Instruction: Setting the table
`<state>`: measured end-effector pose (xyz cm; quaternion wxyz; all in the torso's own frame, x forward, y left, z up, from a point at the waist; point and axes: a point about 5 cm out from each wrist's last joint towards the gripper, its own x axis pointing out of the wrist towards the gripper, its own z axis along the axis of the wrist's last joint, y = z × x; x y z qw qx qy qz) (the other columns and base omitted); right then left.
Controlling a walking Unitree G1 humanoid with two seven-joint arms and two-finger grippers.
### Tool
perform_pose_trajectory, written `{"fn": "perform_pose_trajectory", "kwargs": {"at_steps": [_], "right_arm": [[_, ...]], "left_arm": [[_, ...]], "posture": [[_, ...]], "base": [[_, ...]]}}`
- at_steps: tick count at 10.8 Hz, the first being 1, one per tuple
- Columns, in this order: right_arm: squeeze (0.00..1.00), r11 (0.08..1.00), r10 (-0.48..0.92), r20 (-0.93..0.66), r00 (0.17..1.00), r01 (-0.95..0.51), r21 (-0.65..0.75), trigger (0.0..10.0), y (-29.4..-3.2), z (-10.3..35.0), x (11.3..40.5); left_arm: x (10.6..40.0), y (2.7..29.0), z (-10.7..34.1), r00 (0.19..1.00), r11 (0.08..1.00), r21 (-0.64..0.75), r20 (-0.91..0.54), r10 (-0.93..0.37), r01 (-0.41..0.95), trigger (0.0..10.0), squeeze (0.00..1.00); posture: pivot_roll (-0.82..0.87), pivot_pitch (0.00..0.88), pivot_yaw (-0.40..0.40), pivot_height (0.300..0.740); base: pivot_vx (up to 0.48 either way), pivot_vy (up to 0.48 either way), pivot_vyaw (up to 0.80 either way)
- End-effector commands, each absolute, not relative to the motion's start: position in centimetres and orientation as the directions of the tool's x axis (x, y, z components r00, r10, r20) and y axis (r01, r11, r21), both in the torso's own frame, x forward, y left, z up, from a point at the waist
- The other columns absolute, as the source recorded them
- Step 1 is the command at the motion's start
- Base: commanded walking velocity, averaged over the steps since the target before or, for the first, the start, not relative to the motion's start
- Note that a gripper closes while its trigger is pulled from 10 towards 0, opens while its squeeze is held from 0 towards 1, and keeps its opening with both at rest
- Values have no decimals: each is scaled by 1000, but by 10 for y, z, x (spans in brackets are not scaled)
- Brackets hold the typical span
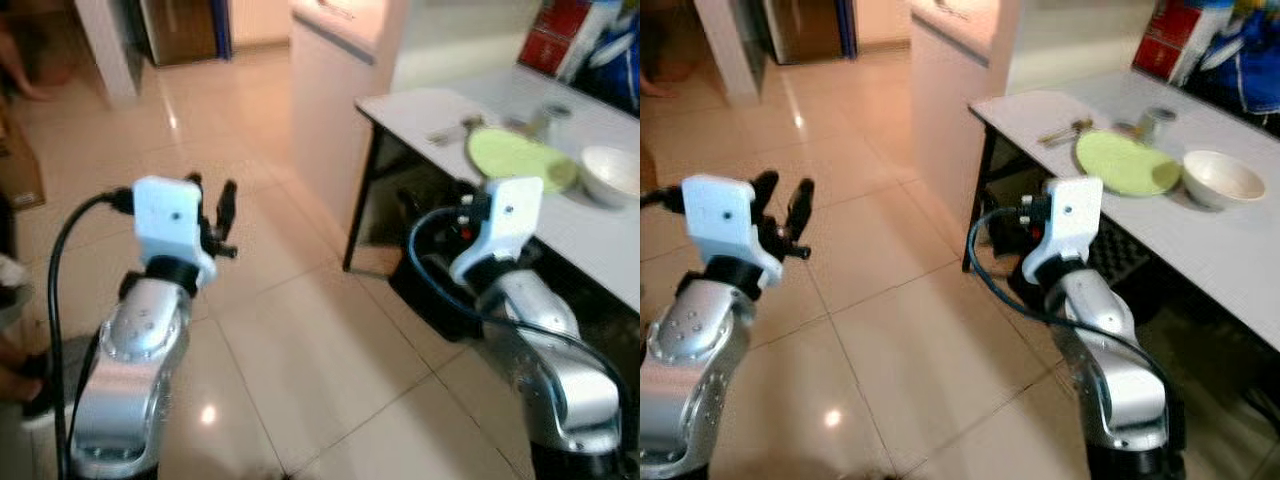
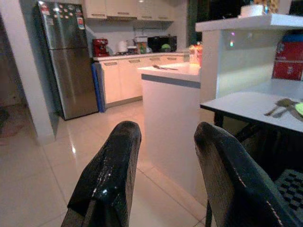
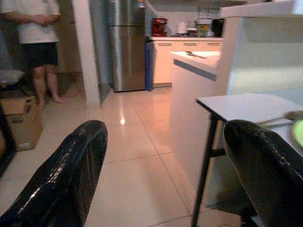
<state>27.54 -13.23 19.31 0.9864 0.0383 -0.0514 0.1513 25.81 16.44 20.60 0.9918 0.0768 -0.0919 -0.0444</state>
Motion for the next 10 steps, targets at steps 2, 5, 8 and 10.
{"fn": "perform_pose_trajectory", "kwargs": {"at_steps": [2, 5, 8, 10], "right_arm": [[0, 950, 302, 117, 946, -309, 45, 10000, -133, 194, 278], [0, 949, 301, 110, 947, -309, 64, 10000, -132, 192, 280], [0, 948, 301, 105, 948, -309, 72, 10000, -134, 191, 281], [0, 939, 327, 107, 939, -335, 71, 10000, -131, 191, 281]], "left_arm": [[256, 169, 207, 980, 986, 161, 185, -71, 41, 10000, 0], [255, 171, 207, 981, 986, 161, 185, -59, 29, 10000, 0], [254, 171, 206, 982, 987, 160, 181, -53, 24, 10000, 0], [252, 172, 203, 983, 986, 166, 177, -50, 21, 10000, 0]], "posture": [[52, 39, -59, 740], [55, 36, -67, 740], [54, 28, -74, 740], [56, 25, -81, 740]], "base": [[412, 0, 800], [415, 0, 267], [417, 0, 0], [431, 0, 0]]}}
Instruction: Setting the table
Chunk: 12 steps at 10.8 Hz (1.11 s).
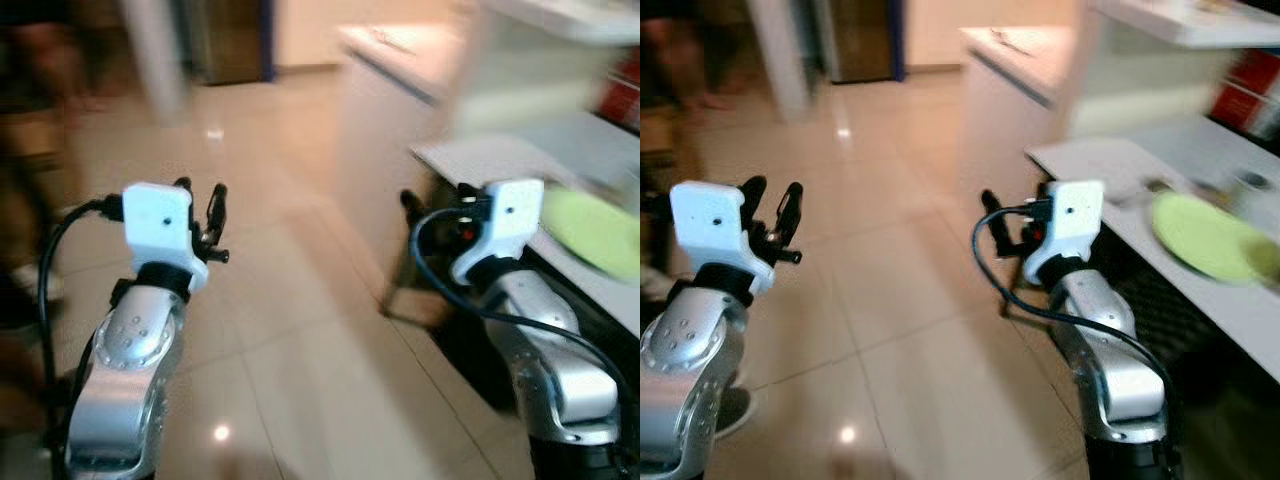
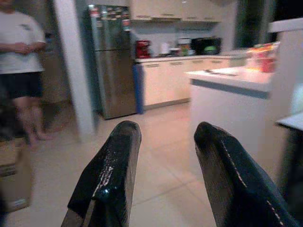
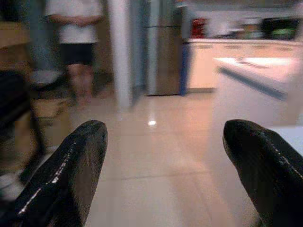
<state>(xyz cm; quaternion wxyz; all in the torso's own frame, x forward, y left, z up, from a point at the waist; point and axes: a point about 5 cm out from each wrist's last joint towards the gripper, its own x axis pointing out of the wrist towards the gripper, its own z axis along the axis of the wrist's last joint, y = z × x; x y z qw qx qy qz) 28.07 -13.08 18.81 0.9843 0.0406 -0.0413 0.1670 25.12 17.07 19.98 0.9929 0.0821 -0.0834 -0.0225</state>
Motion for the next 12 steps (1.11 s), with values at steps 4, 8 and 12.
{"fn": "perform_pose_trajectory", "kwargs": {"at_steps": [4, 8, 12], "right_arm": [[0, 938, 338, 126, 933, -345, 35, 10000, -129, 195, 284], [0, 944, 307, 109, 945, -317, 87, 10000, -132, 191, 286], [0, 966, 241, 131, 962, -250, 61, 10000, -142, 193, 289]], "left_arm": [[251, 169, 200, 984, 982, 188, 170, -61, 28, 10000, 0], [251, 168, 196, 983, 983, 182, 168, -68, 36, 10000, 0], [251, 169, 194, 984, 983, 178, 165, -64, 34, 10000, 0]], "posture": [[55, 24, -85, 740], [51, 21, -84, 740], [44, 22, -84, 740]], "base": [[464, 0, 600], [469, 0, 0], [468, 0, 0]]}}
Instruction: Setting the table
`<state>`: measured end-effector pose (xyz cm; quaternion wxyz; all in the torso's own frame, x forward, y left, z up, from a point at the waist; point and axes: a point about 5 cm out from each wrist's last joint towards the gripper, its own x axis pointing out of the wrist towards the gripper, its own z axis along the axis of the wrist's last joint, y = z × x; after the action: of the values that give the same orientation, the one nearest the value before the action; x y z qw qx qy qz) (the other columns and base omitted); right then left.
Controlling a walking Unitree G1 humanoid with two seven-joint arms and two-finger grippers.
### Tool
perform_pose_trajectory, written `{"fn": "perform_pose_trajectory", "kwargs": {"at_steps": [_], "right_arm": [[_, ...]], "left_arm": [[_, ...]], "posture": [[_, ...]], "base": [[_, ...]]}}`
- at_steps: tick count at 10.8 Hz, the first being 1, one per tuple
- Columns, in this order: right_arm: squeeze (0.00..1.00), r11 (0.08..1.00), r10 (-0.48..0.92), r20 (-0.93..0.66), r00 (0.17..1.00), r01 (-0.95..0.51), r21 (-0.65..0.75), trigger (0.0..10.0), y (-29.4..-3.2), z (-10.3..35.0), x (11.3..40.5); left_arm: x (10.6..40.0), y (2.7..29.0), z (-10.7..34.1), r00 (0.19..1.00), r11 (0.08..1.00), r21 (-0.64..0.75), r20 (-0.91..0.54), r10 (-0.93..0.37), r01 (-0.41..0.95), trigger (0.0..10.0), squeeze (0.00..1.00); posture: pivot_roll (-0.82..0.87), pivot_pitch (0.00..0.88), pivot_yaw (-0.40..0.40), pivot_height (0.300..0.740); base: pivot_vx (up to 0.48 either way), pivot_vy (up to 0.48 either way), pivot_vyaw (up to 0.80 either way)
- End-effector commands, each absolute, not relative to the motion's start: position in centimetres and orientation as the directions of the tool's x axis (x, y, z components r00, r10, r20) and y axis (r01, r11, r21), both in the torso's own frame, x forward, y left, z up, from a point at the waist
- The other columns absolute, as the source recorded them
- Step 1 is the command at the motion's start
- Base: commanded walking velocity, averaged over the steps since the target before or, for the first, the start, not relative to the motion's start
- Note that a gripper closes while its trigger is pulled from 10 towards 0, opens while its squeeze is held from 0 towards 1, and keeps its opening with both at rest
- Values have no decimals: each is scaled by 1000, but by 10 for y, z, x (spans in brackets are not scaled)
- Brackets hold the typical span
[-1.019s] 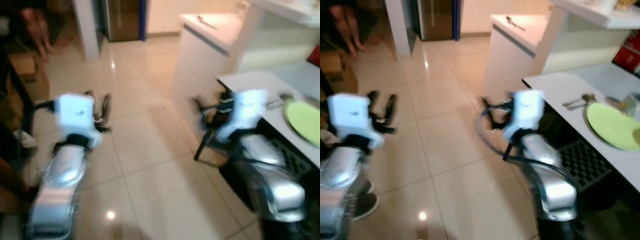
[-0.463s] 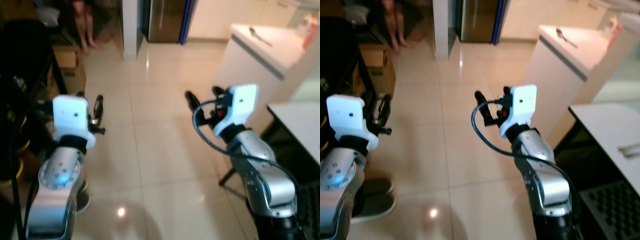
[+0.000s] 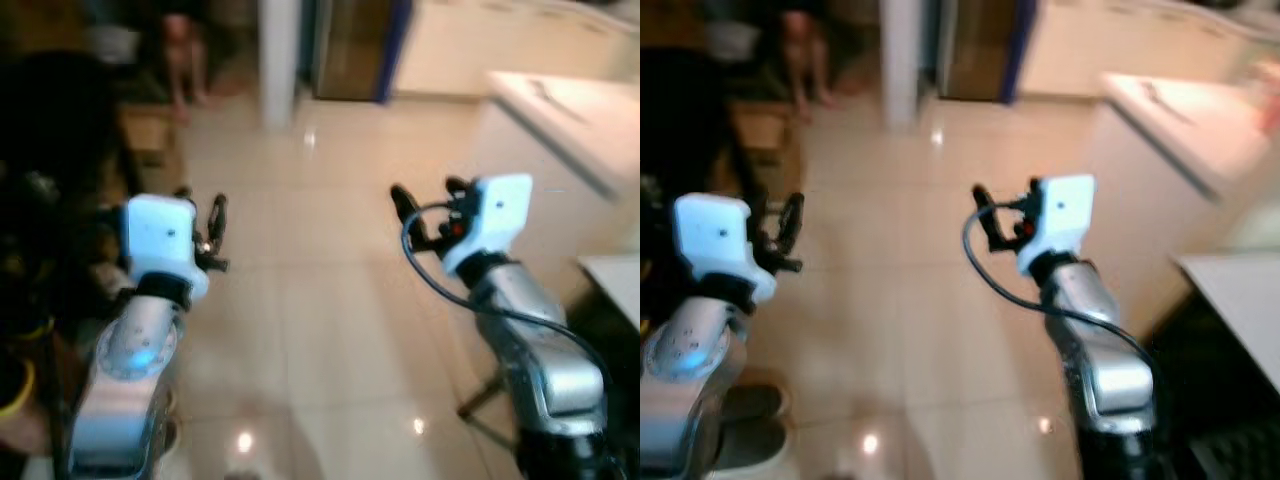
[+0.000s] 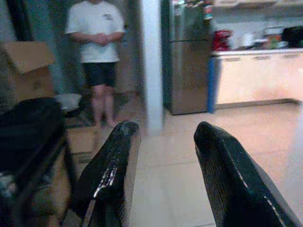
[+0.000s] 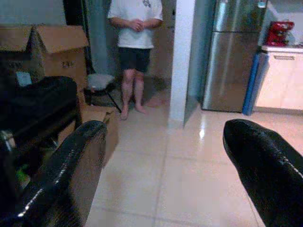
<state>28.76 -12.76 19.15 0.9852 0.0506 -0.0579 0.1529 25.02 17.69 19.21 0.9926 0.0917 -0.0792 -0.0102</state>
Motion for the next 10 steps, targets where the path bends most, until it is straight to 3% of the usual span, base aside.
{"fn": "perform_pose_trajectory", "kwargs": {"at_steps": [1, 9, 10], "right_arm": [[0, 974, 209, 124, 970, -218, 64, 10000, -148, 192, 291], [0, 988, 141, 81, 987, -146, 58, 10000, -165, 179, 292], [0, 987, 147, 79, 986, -152, 57, 10000, -163, 178, 291]], "left_arm": [[251, 169, 193, 984, 984, 175, 165, -62, 32, 10000, 0], [250, 173, 189, 986, 985, 171, 163, -29, 1, 10000, 0], [249, 174, 189, 986, 985, 171, 162, -27, -1, 10000, 0]], "posture": [[43, 23, -84, 740], [34, 34, -88, 740], [34, 34, -88, 740]], "base": [[480, 0, 0], [480, 0, 0], [480, 0, -581]]}}
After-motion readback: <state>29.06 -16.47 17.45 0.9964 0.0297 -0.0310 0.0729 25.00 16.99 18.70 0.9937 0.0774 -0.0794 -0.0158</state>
